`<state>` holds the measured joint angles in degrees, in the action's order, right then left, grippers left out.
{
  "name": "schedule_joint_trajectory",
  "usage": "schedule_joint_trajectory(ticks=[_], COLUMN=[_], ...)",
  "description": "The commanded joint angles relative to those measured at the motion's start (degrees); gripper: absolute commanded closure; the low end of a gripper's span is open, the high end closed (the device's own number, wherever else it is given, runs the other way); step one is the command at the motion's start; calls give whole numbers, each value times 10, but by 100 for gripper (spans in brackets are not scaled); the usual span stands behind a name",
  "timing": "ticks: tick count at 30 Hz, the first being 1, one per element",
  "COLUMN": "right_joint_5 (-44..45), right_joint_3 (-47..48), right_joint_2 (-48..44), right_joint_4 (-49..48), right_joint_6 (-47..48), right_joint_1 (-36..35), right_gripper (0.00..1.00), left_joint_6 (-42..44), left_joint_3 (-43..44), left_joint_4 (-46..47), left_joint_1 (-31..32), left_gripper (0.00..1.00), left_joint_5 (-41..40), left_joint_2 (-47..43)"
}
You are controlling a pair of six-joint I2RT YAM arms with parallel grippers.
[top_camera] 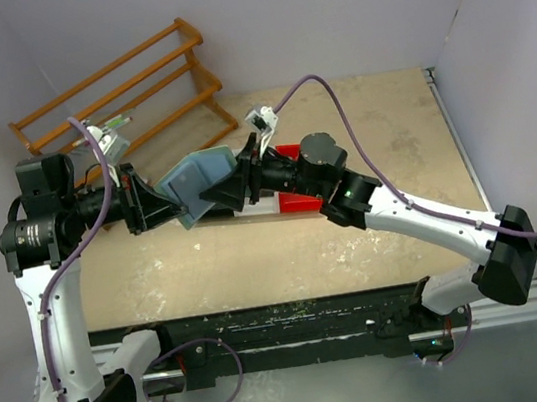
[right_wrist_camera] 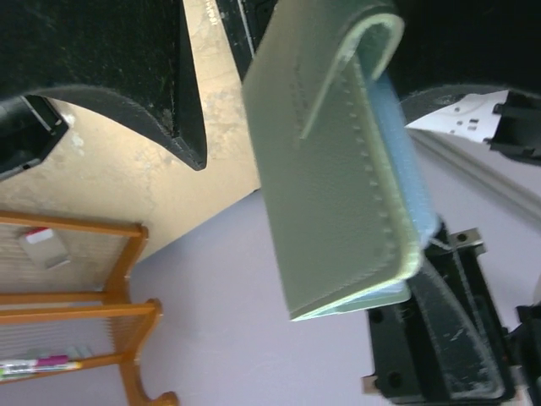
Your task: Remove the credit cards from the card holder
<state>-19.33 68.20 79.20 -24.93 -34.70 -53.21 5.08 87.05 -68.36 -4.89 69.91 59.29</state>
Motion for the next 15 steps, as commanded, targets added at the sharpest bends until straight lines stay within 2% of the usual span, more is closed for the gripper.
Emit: schedule_joint_trajectory(ticks=[1,5,11,15], right_joint_5=[77,81,26,42], right_joint_3=[20,8,13,12], right_joint_2=[-9,-24,-26,-48], right_joint_4=[4,6,20,53], right_joint_6=[26,25,-14,-10], right_joint_1=[-4,-3,0,15], right_gripper=[42,48,50,49], left_joint_6=[6,17,32,30], left_joint_3=[29,23,30,30], left_joint_4=[-20,-35,-51,-50], left_joint_1=[0,0,0,0], left_gripper=[93,93,93,95], left_joint_5=[69,86,79,41], left_joint_2=[-2,-5,2,5])
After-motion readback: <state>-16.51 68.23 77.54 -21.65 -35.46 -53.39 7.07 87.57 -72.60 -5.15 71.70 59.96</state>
